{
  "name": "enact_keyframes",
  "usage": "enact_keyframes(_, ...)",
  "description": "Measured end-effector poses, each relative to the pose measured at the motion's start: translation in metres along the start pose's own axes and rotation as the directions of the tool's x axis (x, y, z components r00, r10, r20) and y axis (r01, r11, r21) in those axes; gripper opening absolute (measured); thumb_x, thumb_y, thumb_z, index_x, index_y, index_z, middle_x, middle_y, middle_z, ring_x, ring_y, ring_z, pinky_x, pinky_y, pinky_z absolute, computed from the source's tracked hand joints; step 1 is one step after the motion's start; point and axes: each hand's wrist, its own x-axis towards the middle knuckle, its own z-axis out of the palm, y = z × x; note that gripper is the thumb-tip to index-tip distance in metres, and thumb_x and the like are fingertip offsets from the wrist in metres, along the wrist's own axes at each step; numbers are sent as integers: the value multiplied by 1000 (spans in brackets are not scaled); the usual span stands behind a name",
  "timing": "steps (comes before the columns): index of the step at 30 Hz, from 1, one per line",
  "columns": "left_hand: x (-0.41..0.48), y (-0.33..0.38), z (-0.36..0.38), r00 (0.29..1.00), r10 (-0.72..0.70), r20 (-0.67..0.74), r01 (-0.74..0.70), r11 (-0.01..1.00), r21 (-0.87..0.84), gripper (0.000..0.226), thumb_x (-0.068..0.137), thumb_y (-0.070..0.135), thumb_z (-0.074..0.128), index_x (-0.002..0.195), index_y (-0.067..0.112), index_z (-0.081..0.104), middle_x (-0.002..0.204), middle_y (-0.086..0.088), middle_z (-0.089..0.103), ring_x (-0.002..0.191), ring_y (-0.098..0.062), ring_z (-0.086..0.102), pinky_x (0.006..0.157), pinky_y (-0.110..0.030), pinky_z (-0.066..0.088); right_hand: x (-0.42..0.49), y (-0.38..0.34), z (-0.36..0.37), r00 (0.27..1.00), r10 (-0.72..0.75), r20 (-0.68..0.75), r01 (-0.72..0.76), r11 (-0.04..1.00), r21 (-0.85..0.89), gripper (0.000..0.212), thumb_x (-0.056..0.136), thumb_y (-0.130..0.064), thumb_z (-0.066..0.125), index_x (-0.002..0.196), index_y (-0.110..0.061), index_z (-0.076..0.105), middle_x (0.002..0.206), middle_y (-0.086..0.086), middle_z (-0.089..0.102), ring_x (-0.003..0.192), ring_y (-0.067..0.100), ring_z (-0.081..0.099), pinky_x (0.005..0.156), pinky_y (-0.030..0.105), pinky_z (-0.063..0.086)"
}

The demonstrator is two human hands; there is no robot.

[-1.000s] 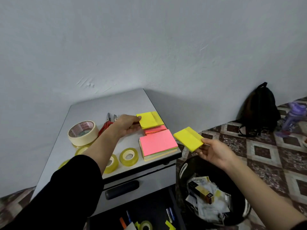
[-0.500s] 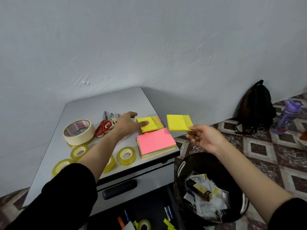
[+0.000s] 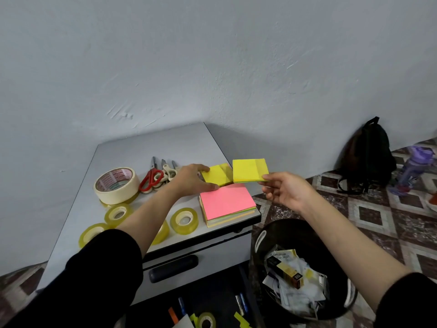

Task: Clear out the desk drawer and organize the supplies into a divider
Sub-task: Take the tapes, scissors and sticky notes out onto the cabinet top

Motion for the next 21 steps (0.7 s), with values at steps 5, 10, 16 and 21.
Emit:
enact_keyframes(5,-1,1,-2,997,21,79,-22,1000,13,61,80,31,72,136,20,48,139,-4,46,121,-21,48,101,-29,37,10,-3,14,1000,14,-14,-14,999,-43,15,93,-1,45,81,-6,51,69,11,63,45,14,53,32,14,33)
enact_keyframes(10,-1,1,-3,991,-32,127,59,975,-213,80,76,14,76,143,16,33,140,-9,46,126,-21,46,103,-29,36,22,-2,33,999,-10,-37,5,991,-132,19,93,2,45,76,-6,48,68,13,57,29,9,51,29,12,24)
enact_keyframes(16,-5,-3,-19,993,-51,109,79,960,-270,88,72,-3,75,145,2,26,149,-11,35,134,-24,38,101,-28,36,31,3,54,996,-54,-69,37,973,-228,19,87,7,51,70,-2,49,62,17,55,25,10,46,27,11,18)
enact_keyframes(21,-11,-17,-28,993,-101,67,117,938,-327,78,75,-6,71,143,0,30,144,-13,41,131,-21,42,99,-33,41,31,5,64,986,-124,-108,79,932,-353,24,84,4,61,63,-4,51,44,7,58,22,7,41,27,10,21)
